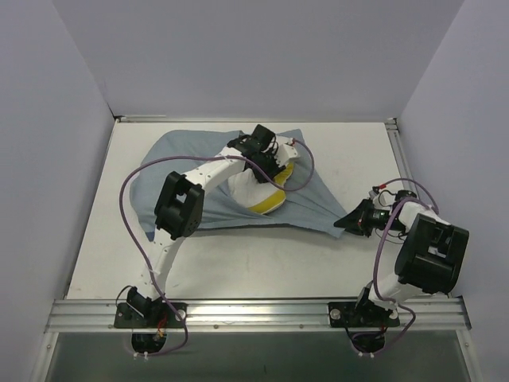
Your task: Put the pillow into the pillowcase
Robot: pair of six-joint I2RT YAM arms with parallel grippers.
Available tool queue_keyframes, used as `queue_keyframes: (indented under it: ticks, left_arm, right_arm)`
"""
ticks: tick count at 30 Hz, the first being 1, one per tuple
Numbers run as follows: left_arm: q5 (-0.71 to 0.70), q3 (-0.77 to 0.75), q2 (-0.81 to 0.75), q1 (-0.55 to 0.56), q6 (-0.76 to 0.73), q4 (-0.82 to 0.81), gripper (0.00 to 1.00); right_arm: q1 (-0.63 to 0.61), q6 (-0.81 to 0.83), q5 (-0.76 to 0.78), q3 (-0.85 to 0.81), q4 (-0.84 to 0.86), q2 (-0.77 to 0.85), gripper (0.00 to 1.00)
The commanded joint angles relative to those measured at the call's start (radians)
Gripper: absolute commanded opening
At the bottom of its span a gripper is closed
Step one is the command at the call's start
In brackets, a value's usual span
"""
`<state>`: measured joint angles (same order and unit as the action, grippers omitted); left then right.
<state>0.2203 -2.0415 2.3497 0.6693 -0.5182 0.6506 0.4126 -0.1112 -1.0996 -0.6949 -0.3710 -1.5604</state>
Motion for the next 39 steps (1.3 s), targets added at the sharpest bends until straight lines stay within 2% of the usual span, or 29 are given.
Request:
queue_keyframes:
  ticks: [1,5,9,10,13,14,15,17,18,20,21,25,29,30,31,32,36,39]
  left_arm:
    - [-0.277,0.06,-0.001,-0.181,-0.1,0.115,0.37]
    - [-0.32,0.046,-0.004,-0.229,-0.146,0.113,0.34]
    - [-0.337,0.07,-0.01,-0.231,-0.192,0.107,0.34]
    - [-0.311,0.087,-0.019,-0.228,-0.194,0.11,0.34]
    - [-0.095,0.16,-0.088,-0.197,-0.197,0.142,0.38]
    - [0.027,0.187,-0.134,-0.183,-0.221,0.155,0.38]
    - [0.08,0.225,-0.16,-0.15,-0.238,0.165,0.38]
    - [0.202,0.346,-0.238,-0.113,-0.293,0.181,0.39]
    - [0.224,0.386,-0.26,-0.068,-0.316,0.199,0.39]
    - [0.264,0.499,-0.321,-0.031,-0.371,0.211,0.39]
    - [0.305,0.53,-0.338,-0.019,-0.387,0.218,0.39]
    - [0.381,0.644,-0.388,0.026,-0.424,0.233,0.41]
    - [0.424,0.688,-0.412,0.029,-0.428,0.251,0.42]
    - [0.427,0.696,-0.418,0.027,-0.427,0.248,0.42]
    - [0.429,0.699,-0.423,0.026,-0.422,0.248,0.43]
    - [0.429,0.699,-0.429,0.024,-0.411,0.247,0.43]
    - [0.432,0.685,-0.443,0.015,-0.402,0.244,0.43]
    - [0.432,0.678,-0.451,0.007,-0.401,0.242,0.44]
  right_arm:
    - [0.04,0.019,0.01,0.003,-0.089,0.106,0.0]
    - [0.04,0.06,0.003,-0.003,-0.144,0.158,0.0]
    - [0.038,0.085,0.007,-0.002,-0.178,0.22,0.0]
    - [0.032,0.094,0.0,-0.003,-0.18,0.235,0.0]
    - [-0.039,0.1,-0.019,-0.006,-0.18,0.243,0.0]
    - [-0.067,0.103,-0.019,-0.015,-0.183,0.238,0.02]
    - [-0.096,0.104,-0.016,-0.028,-0.186,0.229,0.19]
    - [-0.144,0.104,0.018,-0.072,-0.177,0.201,0.34]
    - [-0.149,0.105,0.035,-0.092,-0.152,0.168,0.51]
    - [-0.149,0.078,0.104,-0.179,-0.129,0.119,0.67]
    - [-0.149,0.07,0.122,-0.221,-0.112,0.053,0.7]
    - [-0.188,-0.024,0.204,-0.406,-0.04,-0.112,0.72]
    - [-0.306,-0.087,0.296,-0.604,-0.031,-0.259,0.72]
    - [-0.363,-0.094,0.335,-0.624,-0.031,-0.3,0.81]
    - [-0.398,-0.102,0.36,-0.643,-0.034,-0.322,0.82]
    - [-0.431,-0.102,0.378,-0.655,-0.043,-0.34,0.9]
    - [-0.556,-0.114,0.458,-0.674,-0.108,-0.417,0.91]
    - [-0.583,-0.119,0.48,-0.644,-0.126,-0.441,0.91]
